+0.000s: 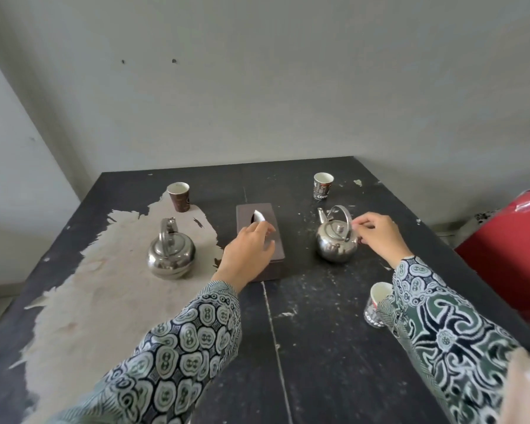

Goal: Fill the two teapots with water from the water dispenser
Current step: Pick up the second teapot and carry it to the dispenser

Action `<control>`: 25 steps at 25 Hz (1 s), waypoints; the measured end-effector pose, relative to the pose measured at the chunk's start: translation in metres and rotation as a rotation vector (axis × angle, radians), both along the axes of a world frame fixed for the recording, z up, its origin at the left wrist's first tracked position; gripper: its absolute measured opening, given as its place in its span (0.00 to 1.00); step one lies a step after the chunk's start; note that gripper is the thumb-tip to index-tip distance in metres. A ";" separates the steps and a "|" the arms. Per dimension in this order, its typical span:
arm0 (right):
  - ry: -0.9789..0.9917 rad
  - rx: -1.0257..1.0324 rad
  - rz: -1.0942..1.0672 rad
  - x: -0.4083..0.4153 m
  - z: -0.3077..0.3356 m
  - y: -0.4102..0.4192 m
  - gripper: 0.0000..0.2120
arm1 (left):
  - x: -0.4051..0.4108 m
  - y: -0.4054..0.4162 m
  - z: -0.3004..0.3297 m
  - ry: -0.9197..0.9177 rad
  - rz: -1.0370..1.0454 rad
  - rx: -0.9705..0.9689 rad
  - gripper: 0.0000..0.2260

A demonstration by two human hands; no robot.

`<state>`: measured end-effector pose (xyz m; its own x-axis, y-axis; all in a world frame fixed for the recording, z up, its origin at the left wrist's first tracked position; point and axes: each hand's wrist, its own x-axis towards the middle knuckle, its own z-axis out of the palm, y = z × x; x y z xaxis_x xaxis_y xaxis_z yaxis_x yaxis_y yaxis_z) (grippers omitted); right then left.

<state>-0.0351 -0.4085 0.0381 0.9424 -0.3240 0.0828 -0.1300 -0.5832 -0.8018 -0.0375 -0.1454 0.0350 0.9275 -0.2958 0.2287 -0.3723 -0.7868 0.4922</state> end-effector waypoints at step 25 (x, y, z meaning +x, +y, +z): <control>0.239 0.523 0.178 0.118 -0.058 -0.085 0.12 | 0.091 -0.178 -0.045 0.183 -0.028 0.109 0.20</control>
<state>0.0829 -0.4930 -0.0199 0.9587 -0.1003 -0.2660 -0.2788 -0.1484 -0.9488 0.0536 -0.3235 -0.0096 0.9416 -0.3359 0.0220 -0.3069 -0.8298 0.4661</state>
